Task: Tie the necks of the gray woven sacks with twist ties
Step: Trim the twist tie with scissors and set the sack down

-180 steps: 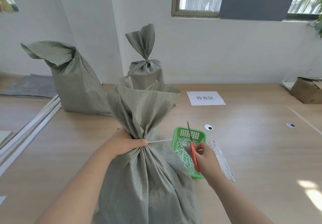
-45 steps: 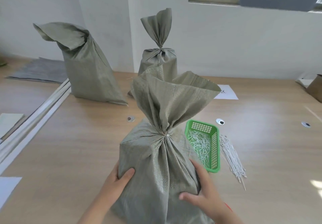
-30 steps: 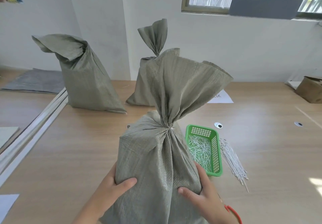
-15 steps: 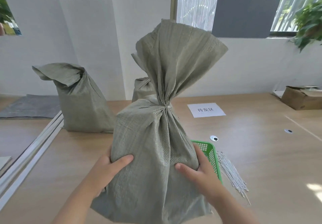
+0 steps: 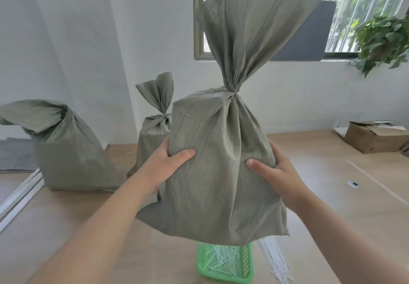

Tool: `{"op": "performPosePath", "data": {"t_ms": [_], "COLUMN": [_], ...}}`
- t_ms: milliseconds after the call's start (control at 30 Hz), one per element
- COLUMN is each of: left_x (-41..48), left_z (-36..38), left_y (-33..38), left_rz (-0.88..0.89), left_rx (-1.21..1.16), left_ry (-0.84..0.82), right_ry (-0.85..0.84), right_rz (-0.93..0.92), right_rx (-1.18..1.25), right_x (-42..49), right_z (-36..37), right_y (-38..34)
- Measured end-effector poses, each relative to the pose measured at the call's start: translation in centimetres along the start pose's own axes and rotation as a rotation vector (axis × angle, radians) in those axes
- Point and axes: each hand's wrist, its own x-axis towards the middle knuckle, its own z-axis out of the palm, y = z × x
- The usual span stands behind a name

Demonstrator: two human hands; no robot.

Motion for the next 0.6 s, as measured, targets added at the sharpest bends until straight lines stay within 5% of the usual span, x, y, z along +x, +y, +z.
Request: {"op": "performPosePath", "data": {"t_ms": [333,600], "left_x": [18.0,30.7], "left_z": [13.0,18.3], "left_y": [1.3,-4.7], "left_rz": [-0.001,-0.038], "left_rx": [0.058,0.076], "left_ry": [0.003,0.046], "right_ry": [-0.035,-0.114], "right_rz": [-0.047,-0.013], "right_rx": [-0.104,-0.098], "right_x": [16.6,29.0], "right_z": [-16.4,-22.6], "right_y": [2.8,11.2]}}
